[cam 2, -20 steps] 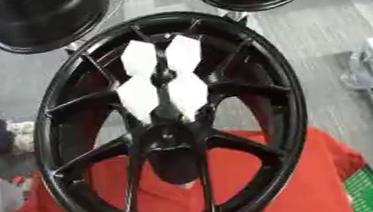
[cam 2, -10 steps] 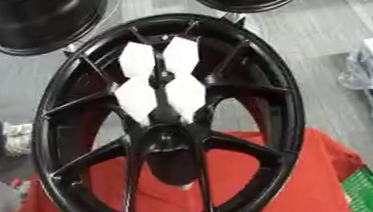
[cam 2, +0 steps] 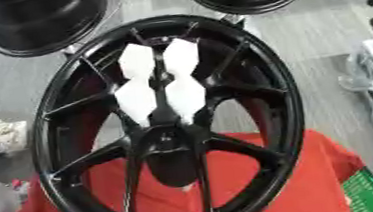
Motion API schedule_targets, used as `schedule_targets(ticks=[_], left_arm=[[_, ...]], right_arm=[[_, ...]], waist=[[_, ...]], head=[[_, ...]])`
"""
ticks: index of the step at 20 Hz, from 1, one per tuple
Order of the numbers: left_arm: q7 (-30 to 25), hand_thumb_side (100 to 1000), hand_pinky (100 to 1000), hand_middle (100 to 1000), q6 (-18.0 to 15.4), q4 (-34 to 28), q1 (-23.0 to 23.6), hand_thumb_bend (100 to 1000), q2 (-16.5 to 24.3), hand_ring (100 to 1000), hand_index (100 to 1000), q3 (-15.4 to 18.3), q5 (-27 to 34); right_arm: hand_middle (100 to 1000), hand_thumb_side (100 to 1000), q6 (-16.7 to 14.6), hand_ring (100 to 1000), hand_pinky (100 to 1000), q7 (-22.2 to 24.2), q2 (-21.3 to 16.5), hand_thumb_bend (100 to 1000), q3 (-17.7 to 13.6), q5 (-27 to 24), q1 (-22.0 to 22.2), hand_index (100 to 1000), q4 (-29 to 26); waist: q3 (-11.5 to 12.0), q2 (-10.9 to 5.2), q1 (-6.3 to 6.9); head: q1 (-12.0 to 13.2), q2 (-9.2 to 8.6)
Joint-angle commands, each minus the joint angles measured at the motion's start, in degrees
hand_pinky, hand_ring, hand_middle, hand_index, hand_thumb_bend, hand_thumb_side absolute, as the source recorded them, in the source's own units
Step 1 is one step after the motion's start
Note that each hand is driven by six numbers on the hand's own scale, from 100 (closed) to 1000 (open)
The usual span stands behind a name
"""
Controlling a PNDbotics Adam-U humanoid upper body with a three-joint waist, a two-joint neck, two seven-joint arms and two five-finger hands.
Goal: Pull the pin out of the wheel hub.
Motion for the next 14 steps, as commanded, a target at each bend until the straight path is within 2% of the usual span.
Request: schedule_targets(ticks=[1,4,7,9,10,14], left_arm=[[-0.4,951,843,926,-0.4,-0.5,-0.2,323,1.4,875,957,-0.4,0.3],[-0.7,950,843,926,-0.7,-0.4,0.0,321,1.3,873,957,-0.6,0.3],[-0.7,950,843,926,-1.0,-0.3,0.2,320,1.3,873,957,-0.6,0.4],[-0.6,950,843,926,-1.1,-0.3,0.2,320,1.3,873,957,-0.4,0.4],[-0.6,952,841,926,-1.1,-0.2,0.2,319,1.3,871,957,-0.5,0.3],[-1.1,952,840,927,-1.4,-0.1,0.3,319,1.3,869,957,-0.9,0.4]], right_arm=[[766,203,0.0,634,623,2.6,0.7,100,3.5,2.0,-3.5,892,-1.0],[774,207,0.3,623,623,5.0,3.5,100,7.4,3.8,-7.5,898,-1.0],[774,208,2.0,619,623,7.5,6.0,100,11.3,5.3,-11.5,898,-0.7],[774,208,3.3,619,623,9.4,7.1,100,12.7,5.0,-14.2,898,0.3],[782,257,3.6,610,625,10.3,7.7,100,13.2,5.0,-15.3,899,0.6],[785,281,4.5,608,624,14.0,12.8,100,16.4,7.1,-20.7,899,5.2]], waist=[[0.1,-0.92,-0.05],[0.6,-1.02,0.23],[0.5,-1.08,0.41],[0.1,-1.06,0.48],[0.3,-1.04,0.57],[1.2,-1.05,0.64]], head=[[-0.6,-0.85],[-1.0,-0.63],[-1.0,-0.49],[-0.6,-0.50],[-0.9,-0.46],[-1.7,-0.34]])
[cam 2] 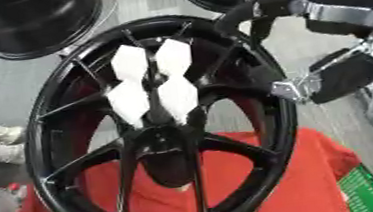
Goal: Pull the pin out of the wheel hub.
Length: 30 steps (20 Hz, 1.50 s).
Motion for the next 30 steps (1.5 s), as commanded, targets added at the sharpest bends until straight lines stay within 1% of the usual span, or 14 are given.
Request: schedule_targets(ticks=[1,5,9,10,12,15,16,17,21,23,24,26,28,30], left_arm=[[-0.2,952,840,927,-0.4,-0.4,0.0,318,1.3,869,957,-0.3,0.2],[-0.3,951,840,927,-0.5,-0.4,0.0,319,1.3,868,957,-0.4,0.3],[-0.5,950,839,927,-0.5,-0.3,0.0,319,1.3,867,957,-0.6,0.5],[-0.5,950,839,927,-0.6,-0.3,0.0,319,1.3,867,957,-0.6,0.6],[-0.5,950,839,927,-0.6,-0.3,0.0,318,1.2,867,957,-0.6,0.7],[-0.6,950,839,926,-0.7,-0.2,0.0,318,1.2,867,957,-0.6,0.8],[-0.6,950,839,926,-0.7,-0.2,0.0,318,1.1,867,957,-0.7,0.8],[-0.7,950,839,926,-0.7,-0.2,0.0,318,1.1,866,957,-0.7,0.8],[-0.6,950,839,926,-0.8,-0.1,0.1,319,1.1,870,957,-0.6,0.9],[-0.6,951,838,927,-0.7,-0.1,0.0,319,1.1,870,957,-0.6,0.9],[-0.7,951,838,927,-0.7,-0.1,0.0,319,1.1,870,957,-0.6,0.8],[-0.8,952,838,927,-0.6,0.0,0.0,319,1.1,872,958,-0.6,0.7],[-0.8,951,838,927,-0.6,0.0,-0.1,319,1.1,872,958,-0.7,0.7],[-0.9,951,837,927,-0.6,0.0,-0.2,319,1.1,872,958,-0.7,0.8]], right_arm=[[785,288,0.5,608,623,3.0,3.0,100,1.3,1.7,-3.6,899,3.8],[791,287,-0.8,606,624,6.7,6.4,100,1.1,3.2,-6.4,902,9.0],[787,333,-1.7,600,620,10.5,9.1,100,0.2,4.0,-8.2,903,12.9],[787,333,-1.8,598,620,11.4,9.7,100,0.0,4.1,-8.5,904,13.6],[791,370,-2.2,595,620,13.4,10.6,100,-0.2,4.2,-9.0,906,14.5],[796,373,-2.6,590,619,16.2,11.5,100,-0.6,5.0,-9.6,910,15.2],[794,400,-2.7,586,617,17.0,11.8,100,-0.7,5.3,-9.8,909,15.6],[792,406,-2.7,583,615,17.6,12.1,100,-0.9,5.5,-9.9,909,16.0],[781,515,-3.2,551,597,19.6,12.6,100,-0.5,5.9,-9.9,906,16.7],[780,569,-3.5,536,590,20.9,12.6,100,0.0,6.0,-9.7,906,16.4],[780,569,-3.6,536,590,21.6,12.7,100,0.2,6.0,-9.6,906,16.1],[777,596,-4.0,495,552,23.0,12.8,100,0.9,5.7,-9.5,907,14.9],[791,595,-4.3,487,541,23.5,12.9,100,1.6,5.7,-9.6,906,13.7],[788,628,-4.6,477,530,23.6,13.1,100,2.5,6.1,-9.6,904,12.8]], waist=[[0.0,-1.08,-0.12],[0.4,-1.21,-0.08],[0.8,-1.32,0.03],[0.9,-1.34,0.06],[1.1,-1.34,0.16],[1.4,-1.29,0.23],[1.6,-1.30,0.25],[1.7,-1.31,0.26],[1.9,-1.35,0.27],[1.9,-1.36,0.20],[1.9,-1.37,0.17],[1.9,-1.36,0.12],[1.9,-1.35,0.12],[2.1,-1.30,0.16]], head=[[-0.4,-0.34],[-0.7,-0.36],[-1.1,-0.29],[-1.1,-0.26],[-1.1,-0.18],[-1.4,-0.02],[-1.5,0.05],[-1.5,0.11],[-1.5,0.27],[-1.4,0.32],[-1.4,0.33],[-1.4,0.36],[-1.4,0.43],[-1.5,0.49]])
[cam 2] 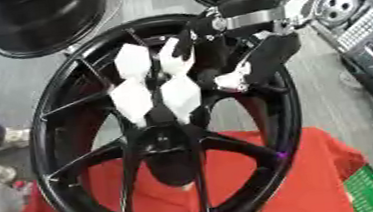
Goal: Pull the pin out of the wheel hub.
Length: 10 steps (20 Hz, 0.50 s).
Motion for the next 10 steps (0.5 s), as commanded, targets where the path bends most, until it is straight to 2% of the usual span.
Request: schedule_targets(ticks=[1,7,10], left_arm=[[-0.2,951,838,927,-0.1,-0.7,-0.3,318,1.1,872,958,-0.1,0.2],[-0.3,951,837,928,0.0,-0.7,-0.5,320,1.1,872,959,-0.1,0.3],[-0.3,950,837,928,0.1,-0.7,-0.6,322,1.1,872,959,-0.2,0.3]], right_arm=[[786,633,-0.6,475,529,0.6,-0.4,100,0.7,0.6,-0.9,903,-2.2],[790,701,-1.2,468,522,0.6,0.6,100,1.7,3.2,-0.4,905,-0.5],[794,685,-1.7,466,519,0.6,1.0,100,1.6,4.1,-0.5,907,0.5]], waist=[[0.2,-1.25,-0.08],[0.4,-1.12,-0.25],[0.5,-1.03,-0.28]], head=[[-0.1,0.29],[-0.3,0.34],[-0.4,0.29]])
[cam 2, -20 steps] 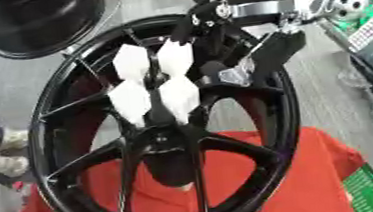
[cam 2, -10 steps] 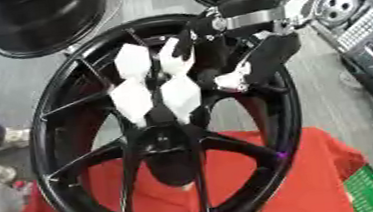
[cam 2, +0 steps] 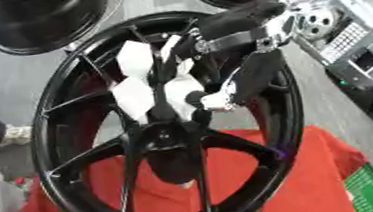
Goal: Pull the pin out of the wheel hub.
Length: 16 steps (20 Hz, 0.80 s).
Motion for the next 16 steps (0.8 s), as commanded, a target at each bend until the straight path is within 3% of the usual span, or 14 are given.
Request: schedule_targets(ticks=[1,16], left_arm=[[-0.2,950,837,928,0.0,-0.7,-0.5,322,1.1,872,959,-0.2,0.3],[-0.1,948,835,928,0.1,-0.8,-0.7,325,1.0,872,959,-0.1,0.3]], right_arm=[[796,675,-0.9,467,520,0.3,-0.2,100,-0.6,1.0,-0.9,907,0.6],[807,703,-2.3,461,517,0.3,0.4,100,-1.0,4.6,-0.8,905,4.1]], waist=[[0.2,-1.00,-0.05],[0.4,-0.78,-0.11]], head=[[-0.2,-0.05],[-0.4,-0.19]])
